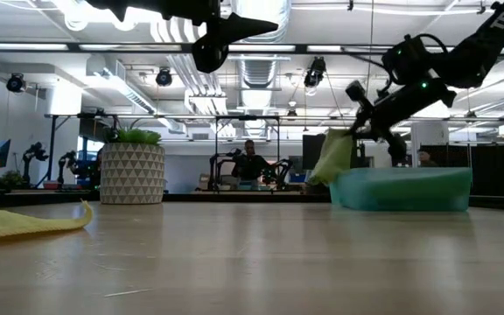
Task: Fold microfiber towels
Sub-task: Put the light green towel into the container
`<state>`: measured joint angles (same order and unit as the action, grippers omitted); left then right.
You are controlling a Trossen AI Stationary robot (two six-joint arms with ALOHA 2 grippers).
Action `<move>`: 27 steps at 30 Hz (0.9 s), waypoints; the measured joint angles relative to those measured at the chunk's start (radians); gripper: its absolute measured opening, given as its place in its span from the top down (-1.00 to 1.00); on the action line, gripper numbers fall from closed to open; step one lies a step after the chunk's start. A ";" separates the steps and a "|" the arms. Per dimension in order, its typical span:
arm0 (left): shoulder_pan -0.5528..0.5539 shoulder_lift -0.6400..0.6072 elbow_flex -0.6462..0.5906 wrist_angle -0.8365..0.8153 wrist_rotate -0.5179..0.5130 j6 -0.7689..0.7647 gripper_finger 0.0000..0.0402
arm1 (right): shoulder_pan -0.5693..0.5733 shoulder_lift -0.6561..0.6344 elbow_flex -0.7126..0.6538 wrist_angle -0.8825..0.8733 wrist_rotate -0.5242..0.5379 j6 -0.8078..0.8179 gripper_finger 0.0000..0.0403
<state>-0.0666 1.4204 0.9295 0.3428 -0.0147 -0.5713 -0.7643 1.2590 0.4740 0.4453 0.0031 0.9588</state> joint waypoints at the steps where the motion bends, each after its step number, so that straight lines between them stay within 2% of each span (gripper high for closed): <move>1: 0.000 0.000 0.000 0.000 0.000 0.000 0.12 | 0.000 -0.003 0.001 0.052 -0.016 -0.010 0.94; 4: 0.000 0.000 0.000 0.000 -0.007 0.001 0.12 | 0.000 -0.009 0.021 0.161 -0.068 -0.022 0.94; 10: 0.002 0.000 0.000 0.000 -0.050 0.001 0.13 | 0.000 0.054 0.047 0.044 -0.119 -0.031 0.94; 17: 0.003 0.000 -0.001 -0.001 -0.050 0.001 0.13 | -0.002 0.116 0.038 0.036 -0.114 -0.038 0.94; 21: 0.003 0.000 -0.001 -0.001 -0.050 0.001 0.13 | -0.002 0.071 0.031 -0.036 -0.072 -0.076 0.94; 27: 0.003 0.000 -0.001 -0.001 -0.050 0.000 0.13 | -0.002 -0.074 0.029 -0.287 0.119 -0.151 0.94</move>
<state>-0.0635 1.4204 0.9285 0.3414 -0.0649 -0.5709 -0.7662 1.1850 0.5026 0.1586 0.1219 0.8074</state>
